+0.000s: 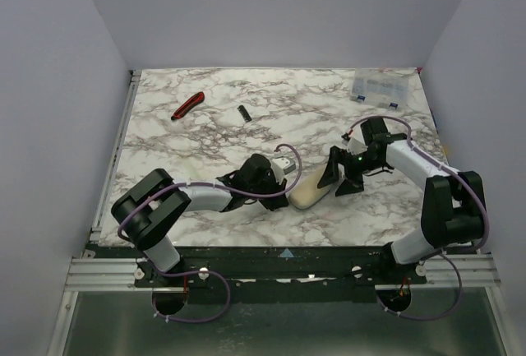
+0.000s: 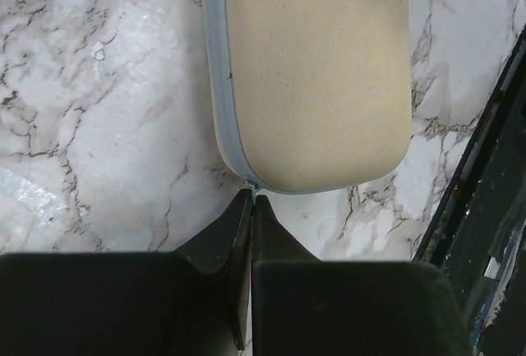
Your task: Open the umbrella
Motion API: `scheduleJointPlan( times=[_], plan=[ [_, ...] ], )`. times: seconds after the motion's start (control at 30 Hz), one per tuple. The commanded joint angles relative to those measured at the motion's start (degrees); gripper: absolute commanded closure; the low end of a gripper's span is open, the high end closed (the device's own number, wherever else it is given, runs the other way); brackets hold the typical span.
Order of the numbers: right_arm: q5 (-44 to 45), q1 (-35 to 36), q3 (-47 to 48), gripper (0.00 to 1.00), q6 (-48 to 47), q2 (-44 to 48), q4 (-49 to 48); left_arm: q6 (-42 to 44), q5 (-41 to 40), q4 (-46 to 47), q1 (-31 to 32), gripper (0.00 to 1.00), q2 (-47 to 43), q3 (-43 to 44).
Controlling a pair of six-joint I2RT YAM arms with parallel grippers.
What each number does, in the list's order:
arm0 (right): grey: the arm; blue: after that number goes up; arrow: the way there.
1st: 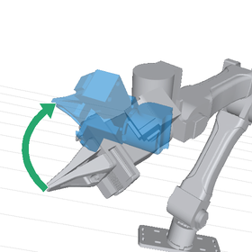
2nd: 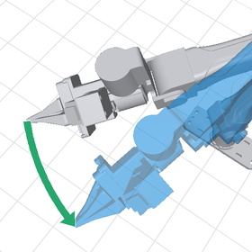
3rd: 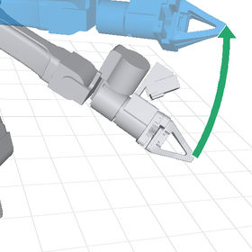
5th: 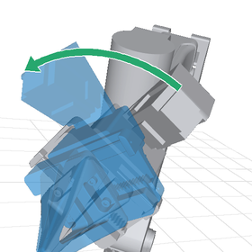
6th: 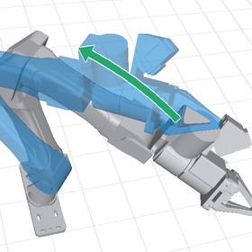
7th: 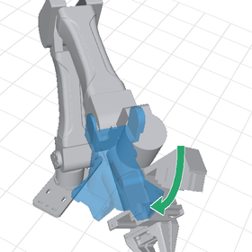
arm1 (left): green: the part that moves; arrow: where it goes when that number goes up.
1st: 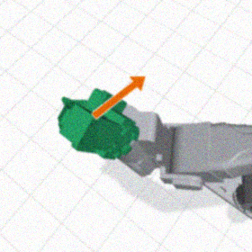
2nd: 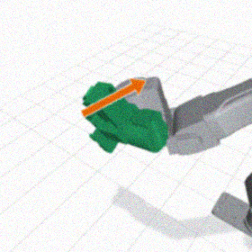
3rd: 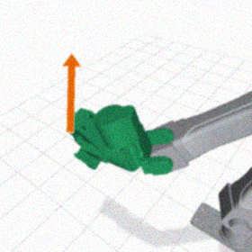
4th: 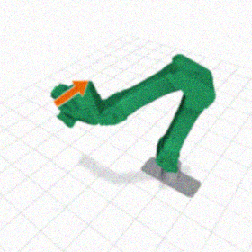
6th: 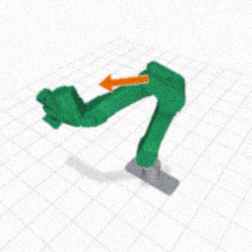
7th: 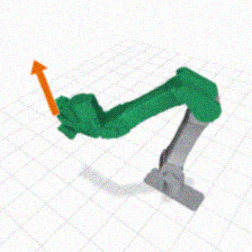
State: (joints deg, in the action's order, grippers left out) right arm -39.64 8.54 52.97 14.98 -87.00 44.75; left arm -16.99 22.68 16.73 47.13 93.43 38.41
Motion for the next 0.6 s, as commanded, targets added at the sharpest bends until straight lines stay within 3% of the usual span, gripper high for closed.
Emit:
scheduleJointPlan(
  times=[0.0,0.17,0.23,0.47,0.5,0.53,0.57],
  plan=[
    [-3.63,0.03,0.29,0.18,1.4,-3.05,-7.32,0.92,-0.7,3.13,1.49,1.0,0.96,1.53],
    [-4.94,0.24,-0.26,0.19,3.06,-5.05,-11.18,2.36,-1.55,2.79,2.91,1.0,1.84,2.42],
    [-4.19,0.34,-0.69,0.25,2.54,-5.58,-11.89,2.63,-1.45,2.78,3.26,1.0,2.25,2.76],
    [-0.22,0.18,1.4,0.81,-5.86,-9.49,-8.99,6.59,-2.21,2.35,3.66,1.0,1.52,2.57],
    [-0.96,0.08,1.99,0.92,-6.95,-9.96,-8.94,7.39,-2.52,2.28,3.67,1.0,1.16,2.37],
    [-2.2,0.08,2.61,0.99,-8.56,-10.61,-8.67,8.36,-2.98,2.21,3.66,1.0,0.92,1.99],
    [-2.56,0.08,3.28,1.0,-9.89,-11.09,-8.29,9.12,-3.45,2.0,3.67,1.0,0.55,1.84]
  ],
)
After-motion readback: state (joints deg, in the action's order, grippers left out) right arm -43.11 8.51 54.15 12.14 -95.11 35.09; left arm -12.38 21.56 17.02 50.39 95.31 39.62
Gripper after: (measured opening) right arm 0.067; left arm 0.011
